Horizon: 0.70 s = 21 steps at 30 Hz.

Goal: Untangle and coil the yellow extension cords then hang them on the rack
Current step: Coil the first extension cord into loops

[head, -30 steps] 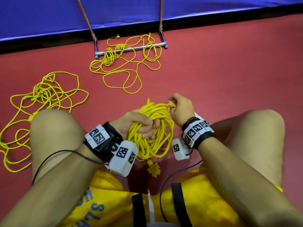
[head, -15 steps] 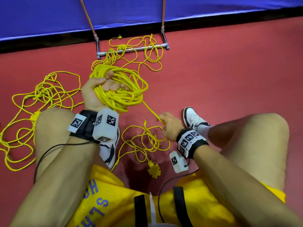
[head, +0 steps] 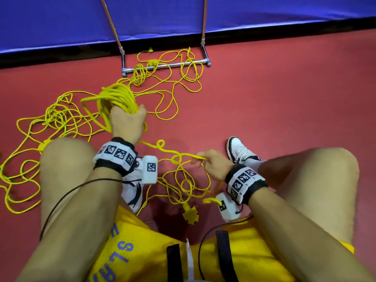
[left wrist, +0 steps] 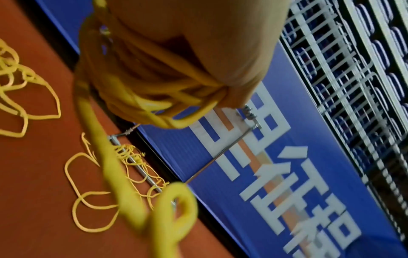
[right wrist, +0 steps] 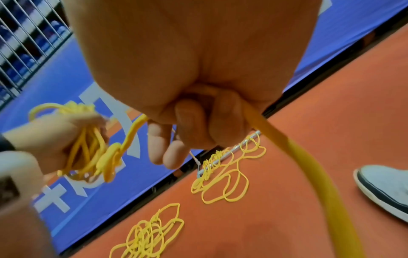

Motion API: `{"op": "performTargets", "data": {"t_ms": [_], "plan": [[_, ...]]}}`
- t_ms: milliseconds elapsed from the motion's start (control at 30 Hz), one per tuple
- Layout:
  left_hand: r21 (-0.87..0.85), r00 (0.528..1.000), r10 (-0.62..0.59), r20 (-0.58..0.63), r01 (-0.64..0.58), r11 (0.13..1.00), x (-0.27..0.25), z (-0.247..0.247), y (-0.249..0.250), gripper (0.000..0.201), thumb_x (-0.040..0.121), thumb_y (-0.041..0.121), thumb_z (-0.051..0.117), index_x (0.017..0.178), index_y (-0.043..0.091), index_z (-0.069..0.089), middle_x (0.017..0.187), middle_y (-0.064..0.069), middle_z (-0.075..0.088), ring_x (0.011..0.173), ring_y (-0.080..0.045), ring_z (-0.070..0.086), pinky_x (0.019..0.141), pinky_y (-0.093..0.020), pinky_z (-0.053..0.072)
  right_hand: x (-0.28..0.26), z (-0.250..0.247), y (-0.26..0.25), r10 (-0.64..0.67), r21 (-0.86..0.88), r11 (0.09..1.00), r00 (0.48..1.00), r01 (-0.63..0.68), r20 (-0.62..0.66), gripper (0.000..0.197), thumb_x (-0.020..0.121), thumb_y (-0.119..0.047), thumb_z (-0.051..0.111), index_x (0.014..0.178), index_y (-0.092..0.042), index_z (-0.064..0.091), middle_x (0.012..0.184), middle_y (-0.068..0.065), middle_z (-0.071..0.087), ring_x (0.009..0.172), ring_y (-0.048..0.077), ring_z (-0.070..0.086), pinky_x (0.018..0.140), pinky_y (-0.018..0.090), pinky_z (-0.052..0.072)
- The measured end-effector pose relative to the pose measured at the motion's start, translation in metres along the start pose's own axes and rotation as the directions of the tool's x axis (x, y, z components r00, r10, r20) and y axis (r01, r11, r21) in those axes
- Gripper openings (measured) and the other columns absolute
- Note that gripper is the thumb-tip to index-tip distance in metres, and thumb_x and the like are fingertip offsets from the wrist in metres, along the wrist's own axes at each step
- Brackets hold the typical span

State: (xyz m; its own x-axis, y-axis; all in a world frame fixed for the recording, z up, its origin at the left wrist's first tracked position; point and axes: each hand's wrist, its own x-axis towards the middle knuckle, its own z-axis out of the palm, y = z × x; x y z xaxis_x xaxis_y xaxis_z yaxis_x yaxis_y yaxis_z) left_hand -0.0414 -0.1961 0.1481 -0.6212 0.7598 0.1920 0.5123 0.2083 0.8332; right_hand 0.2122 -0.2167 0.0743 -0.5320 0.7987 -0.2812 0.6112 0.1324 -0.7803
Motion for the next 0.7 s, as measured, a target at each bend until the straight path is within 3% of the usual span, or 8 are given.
{"op": "performTargets", "data": {"t_ms": [67, 167, 333, 433, 500, 567, 600, 700], "plan": [[0.212, 0.990, 0.061, 0.126, -0.087, 0.973, 0.002, -0.002, -0.007, 0.038, 0.083, 0.030, 0.070, 0.061, 0.018, 0.041, 0.060, -0.005, 0.048, 0.067, -0.034, 0.057, 0.063, -0.036, 0.036, -0.003, -0.012, -0.007, -0.079, 0.047, 0.995, 0.992, 0.084, -0.094, 0.037, 0.065, -0.007, 0.035, 0.070, -0.025, 0.067, 0.068, -0.002, 0.067, 0.069, 0.016, 0.062, 0.070, 0.026, 0.047], [0.484, 0.934, -0.046, 0.353, -0.140, 0.863, -0.005, 0.003, -0.020, 0.033, 0.085, 0.034, 0.071, 0.094, 0.005, 0.059, 0.097, -0.025, 0.065, 0.095, -0.045, 0.060, 0.075, -0.042, 0.043, -0.005, -0.030, -0.014, -0.084, 0.183, 0.973, 0.955, 0.141, -0.286, 0.028, 0.059, -0.010, 0.036, 0.054, -0.028, 0.057, 0.049, -0.009, 0.051, 0.049, 0.009, 0.045, 0.053, 0.025, 0.038], [0.582, 0.819, -0.186, 0.542, -0.206, 0.787, -0.011, 0.006, -0.029, 0.036, 0.079, 0.036, 0.072, 0.074, 0.007, 0.052, 0.078, -0.016, 0.060, 0.074, -0.036, 0.052, 0.065, -0.034, 0.037, -0.004, -0.062, -0.002, 0.088, 0.309, 0.936, 0.741, 0.167, -0.666, 0.024, 0.061, -0.008, 0.039, 0.051, -0.025, 0.052, 0.045, -0.010, 0.042, 0.046, 0.009, 0.035, 0.048, 0.026, 0.028], [0.527, 0.631, -0.258, 0.732, -0.283, 0.801, -0.019, 0.008, -0.027, 0.035, 0.074, 0.038, 0.070, 0.065, 0.010, 0.050, 0.066, -0.008, 0.056, 0.070, -0.032, 0.055, 0.063, -0.038, 0.044, 0.002, -0.071, 0.007, 0.186, 0.361, 0.917, 0.619, 0.170, -0.763, 0.023, 0.059, -0.007, 0.039, 0.049, -0.024, 0.051, 0.048, -0.003, 0.041, 0.051, 0.014, 0.036, 0.051, 0.026, 0.029], [0.352, 0.422, -0.206, 0.883, -0.304, 0.885, -0.036, 0.011, -0.025, 0.031, 0.070, 0.036, 0.064, 0.065, 0.010, 0.047, 0.063, -0.005, 0.050, 0.063, -0.023, 0.053, 0.065, -0.039, 0.046, 0.010, -0.071, 0.015, 0.278, 0.406, 0.908, 0.576, 0.103, -0.769, 0.026, 0.058, -0.007, 0.037, 0.048, -0.025, 0.054, 0.050, -0.002, 0.043, 0.053, 0.015, 0.038, 0.053, 0.028, 0.032], [0.179, 0.251, -0.137, 0.958, -0.155, 0.972, -0.055, 0.014, -0.021, 0.027, 0.072, 0.028, 0.064, 0.069, 0.008, 0.048, 0.062, -0.002, 0.045, 0.055, -0.011, 0.043, 0.059, -0.031, 0.038, 0.017, -0.070, 0.024, 0.384, 0.462, 0.887, 0.572, -0.010, -0.724, 0.027, 0.058, -0.008, 0.037, 0.050, -0.026, 0.057, 0.050, -0.002, 0.047, 0.055, 0.018, 0.044, 0.055, 0.032, 0.038], [0.152, 0.203, -0.146, 0.968, -0.014, 0.988, -0.063, 0.015, -0.021, 0.031, 0.071, 0.028, 0.066, 0.074, 0.000, 0.052, 0.063, -0.003, 0.047, 0.055, -0.012, 0.043, 0.057, -0.028, 0.038, 0.020, -0.070, 0.028, 0.424, 0.477, 0.875, 0.601, -0.079, -0.677, 0.027, 0.061, -0.007, 0.040, 0.054, -0.025, 0.059, 0.051, -0.003, 0.051, 0.056, 0.019, 0.048, 0.058, 0.034, 0.042], [0.125, 0.157, -0.214, 0.964, 0.442, 0.888, -0.073, 0.022, -0.026, 0.048, 0.069, 0.021, 0.071, 0.101, -0.015, 0.062, 0.062, -0.012, 0.057, 0.050, -0.023, 0.055, 0.069, -0.040, 0.051, 0.020, -0.066, 0.031, 0.414, 0.340, 0.898, 0.797, -0.279, -0.440, 0.032, 0.073, -0.002, 0.071, 0.093, -0.025, 0.063, 0.079, -0.006, 0.058, 0.070, 0.017, 0.055, 0.073, 0.033, 0.048]]}}
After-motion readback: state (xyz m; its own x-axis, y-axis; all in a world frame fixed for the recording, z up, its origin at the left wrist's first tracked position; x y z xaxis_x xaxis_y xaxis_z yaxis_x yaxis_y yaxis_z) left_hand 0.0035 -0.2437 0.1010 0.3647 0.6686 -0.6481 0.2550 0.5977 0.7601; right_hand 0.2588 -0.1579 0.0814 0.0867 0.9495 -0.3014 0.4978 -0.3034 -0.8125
